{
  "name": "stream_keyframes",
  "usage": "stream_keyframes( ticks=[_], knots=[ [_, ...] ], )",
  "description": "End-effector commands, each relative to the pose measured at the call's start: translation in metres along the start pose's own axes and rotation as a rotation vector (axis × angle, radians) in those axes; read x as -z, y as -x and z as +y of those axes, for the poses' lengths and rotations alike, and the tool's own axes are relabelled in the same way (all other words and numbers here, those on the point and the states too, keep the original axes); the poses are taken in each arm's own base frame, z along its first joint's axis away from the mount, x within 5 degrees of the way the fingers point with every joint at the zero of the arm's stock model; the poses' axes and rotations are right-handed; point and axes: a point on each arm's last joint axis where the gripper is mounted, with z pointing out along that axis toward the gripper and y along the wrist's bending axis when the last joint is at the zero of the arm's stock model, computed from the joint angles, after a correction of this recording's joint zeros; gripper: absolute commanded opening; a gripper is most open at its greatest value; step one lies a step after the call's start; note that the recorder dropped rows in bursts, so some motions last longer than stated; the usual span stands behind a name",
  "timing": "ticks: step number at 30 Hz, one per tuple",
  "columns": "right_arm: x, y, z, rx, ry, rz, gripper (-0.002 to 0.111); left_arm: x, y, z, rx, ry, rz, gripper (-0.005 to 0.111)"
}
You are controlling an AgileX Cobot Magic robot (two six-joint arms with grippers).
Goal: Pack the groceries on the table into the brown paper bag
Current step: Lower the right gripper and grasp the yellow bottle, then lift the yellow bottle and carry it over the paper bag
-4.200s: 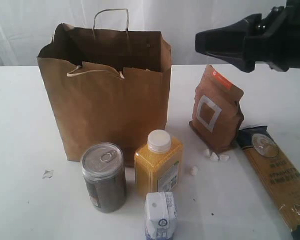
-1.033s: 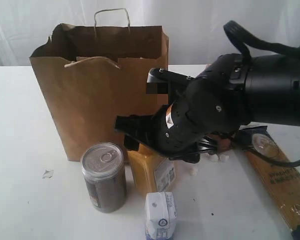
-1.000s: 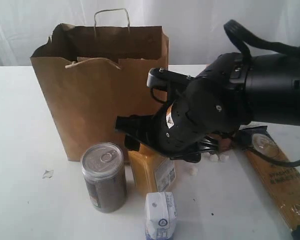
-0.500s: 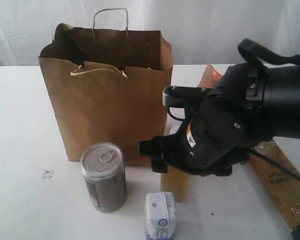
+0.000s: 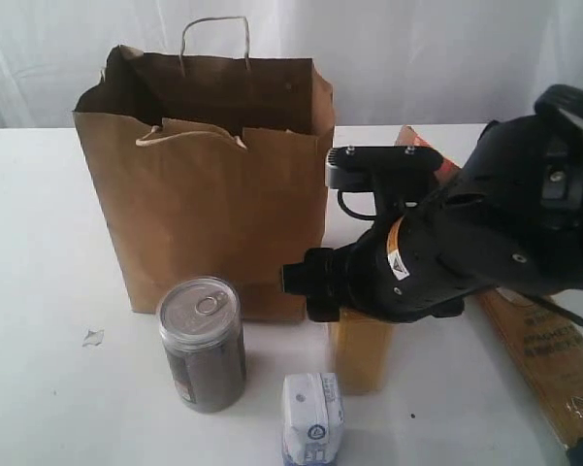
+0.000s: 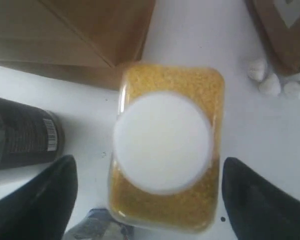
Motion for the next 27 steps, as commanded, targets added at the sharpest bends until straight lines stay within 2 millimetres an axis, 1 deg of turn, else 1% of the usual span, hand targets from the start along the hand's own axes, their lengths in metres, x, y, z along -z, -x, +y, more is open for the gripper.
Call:
stream_keyframes(
  ticks=[1,15,18,20,22,23,26,27],
  knots=[
    [-0.001,-0.001,0.000,0.033,0.001,-0.009,0.073,0.000,-0.001,0.000,0.007,-0.002,-0.006,0.000],
    [-0.024,-0.003,-0.001,0.100,-0.059,0.017,0.073,0.000,0.000,0.000,0.007,-0.002,-0.008,0.000],
    [-0.030,-0.001,-0.004,0.092,-0.070,0.021,0.070,0.000,0.000,0.000,0.007,-0.002,-0.008,0.000],
    [-0.033,0.000,-0.005,0.089,-0.071,0.019,0.066,0.000,0.000,0.000,0.007,-0.002,-0.008,0.000],
    [-0.035,0.000,-0.006,0.087,-0.074,0.021,0.057,0.000,0.000,0.000,0.007,-0.002,-0.008,0.000],
    [-0.035,0.000,-0.006,0.087,-0.075,0.023,0.051,0.000,0.000,0.000,0.007,-0.002,-0.008,0.000],
    [-0.033,0.000,-0.008,0.086,-0.085,0.028,0.026,0.000,0.000,0.000,0.007,-0.002,-0.008,0.000],
    [-0.032,0.000,-0.008,0.085,-0.084,0.026,0.020,0.000,0.000,0.000,0.007,-0.002,-0.008,0.000]
  ],
)
